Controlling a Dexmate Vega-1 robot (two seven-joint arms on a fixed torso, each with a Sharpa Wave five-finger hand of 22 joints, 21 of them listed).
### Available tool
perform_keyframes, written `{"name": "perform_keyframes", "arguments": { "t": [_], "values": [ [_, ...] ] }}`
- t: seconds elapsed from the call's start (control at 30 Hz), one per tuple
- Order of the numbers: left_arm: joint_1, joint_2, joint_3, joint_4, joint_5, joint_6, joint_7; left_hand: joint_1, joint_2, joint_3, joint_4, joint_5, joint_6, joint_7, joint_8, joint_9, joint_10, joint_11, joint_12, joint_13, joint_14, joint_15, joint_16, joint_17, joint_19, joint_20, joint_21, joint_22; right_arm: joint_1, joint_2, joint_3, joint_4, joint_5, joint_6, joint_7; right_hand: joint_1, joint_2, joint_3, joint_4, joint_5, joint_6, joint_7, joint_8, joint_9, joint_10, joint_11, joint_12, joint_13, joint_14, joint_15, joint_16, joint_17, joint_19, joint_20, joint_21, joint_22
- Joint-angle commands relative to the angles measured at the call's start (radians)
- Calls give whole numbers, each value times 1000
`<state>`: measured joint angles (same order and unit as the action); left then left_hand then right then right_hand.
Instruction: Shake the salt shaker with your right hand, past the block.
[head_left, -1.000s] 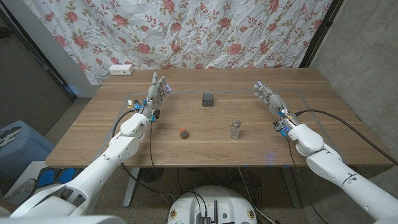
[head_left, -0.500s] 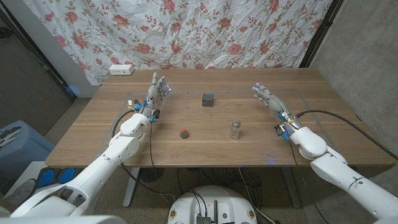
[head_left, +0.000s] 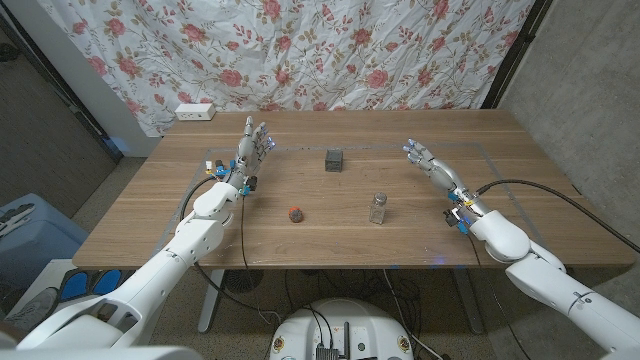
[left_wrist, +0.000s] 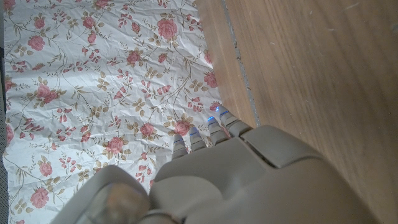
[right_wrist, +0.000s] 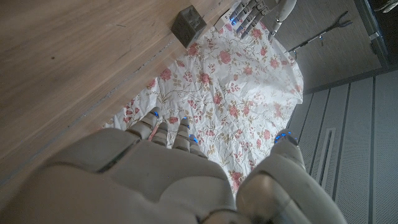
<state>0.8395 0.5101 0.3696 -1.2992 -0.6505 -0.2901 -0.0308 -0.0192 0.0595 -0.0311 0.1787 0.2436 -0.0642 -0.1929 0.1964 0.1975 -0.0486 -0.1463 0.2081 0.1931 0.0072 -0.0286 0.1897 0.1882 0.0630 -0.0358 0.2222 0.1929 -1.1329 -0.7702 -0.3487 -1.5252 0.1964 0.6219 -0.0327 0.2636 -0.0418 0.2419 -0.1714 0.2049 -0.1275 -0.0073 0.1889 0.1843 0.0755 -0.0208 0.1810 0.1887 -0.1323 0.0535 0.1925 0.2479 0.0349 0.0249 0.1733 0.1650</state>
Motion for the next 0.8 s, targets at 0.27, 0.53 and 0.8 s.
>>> {"name": "perform_keyframes", "arguments": {
  "t": [0.27, 0.53, 0.8],
  "values": [
    [0, 0, 0, 0, 0, 0, 0, 0, 101, 0, 8, 4, 2, -8, 4, 6, -1, -10, 4, 4, 1, -106, 5, 6, 5, -24, 5, 5, -68, -25, 24, -35, -132, 42, -65, 26, -12, 5, -8, 8, 2, 13, 12, 3, -9, 2, 3, 3, -12, 0, 4, -1, -6, 5, 7, 4],
    [0, 0, 0, 0, 0, 0, 0, 0, 101, 0, 7, 4, 3, -7, 4, 6, -1, -11, 4, 4, 1, -106, 5, 6, 5, -24, 4, 5, -104, -19, 31, -71, -197, 12, -115, 43, -13, 11, -9, 9, 6, 14, 16, 4, -5, 1, 6, 4, -9, 0, 7, -3, -3, 6, 10, 4],
    [0, 0, 0, 0, 0, 0, 0, 0, 101, 0, 7, 4, 4, -8, 5, 6, 0, -9, 4, 4, 1, -105, 5, 6, 5, -24, 4, 5, -135, -5, 37, -105, -286, -30, -188, 64, -12, 19, -10, 10, 4, 13, 18, 4, -2, -2, 9, 4, -4, 3, 11, -5, 3, 7, 13, 4]
  ]
}}
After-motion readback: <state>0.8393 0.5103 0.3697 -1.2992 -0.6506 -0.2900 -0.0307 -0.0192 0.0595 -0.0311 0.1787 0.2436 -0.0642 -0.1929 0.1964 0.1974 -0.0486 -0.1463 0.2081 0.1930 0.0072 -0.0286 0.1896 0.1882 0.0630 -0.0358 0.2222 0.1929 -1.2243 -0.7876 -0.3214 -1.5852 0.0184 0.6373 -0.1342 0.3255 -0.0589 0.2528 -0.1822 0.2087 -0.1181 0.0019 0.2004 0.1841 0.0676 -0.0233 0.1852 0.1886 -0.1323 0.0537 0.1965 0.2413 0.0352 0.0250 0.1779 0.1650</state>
